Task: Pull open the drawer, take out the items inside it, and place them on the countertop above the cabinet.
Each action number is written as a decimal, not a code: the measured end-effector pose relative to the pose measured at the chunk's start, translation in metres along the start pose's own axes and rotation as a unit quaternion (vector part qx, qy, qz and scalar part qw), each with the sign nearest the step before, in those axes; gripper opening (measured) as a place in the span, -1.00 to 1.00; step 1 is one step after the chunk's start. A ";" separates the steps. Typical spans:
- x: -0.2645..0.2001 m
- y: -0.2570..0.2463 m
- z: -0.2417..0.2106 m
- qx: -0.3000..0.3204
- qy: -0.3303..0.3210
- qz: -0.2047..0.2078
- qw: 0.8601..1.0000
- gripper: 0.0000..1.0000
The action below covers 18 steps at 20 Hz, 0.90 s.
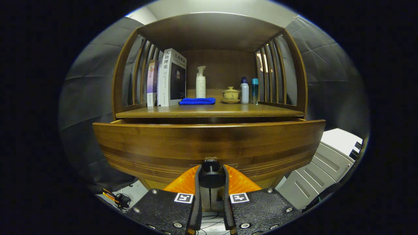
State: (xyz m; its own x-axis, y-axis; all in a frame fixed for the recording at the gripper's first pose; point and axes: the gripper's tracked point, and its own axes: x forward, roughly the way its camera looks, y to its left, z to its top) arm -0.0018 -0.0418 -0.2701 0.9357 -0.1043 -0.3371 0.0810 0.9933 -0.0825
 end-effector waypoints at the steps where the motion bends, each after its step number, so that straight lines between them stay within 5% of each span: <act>1: -0.006 0.001 -0.001 -0.001 0.000 -0.001 1.000 -0.47; 18: -0.089 0.001 -0.026 0.002 0.029 -0.007 1.000 -0.47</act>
State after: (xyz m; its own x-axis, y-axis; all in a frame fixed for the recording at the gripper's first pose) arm -0.0940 -0.0325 -0.2641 0.9132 -0.1202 -0.3895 0.0948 0.9920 -0.0840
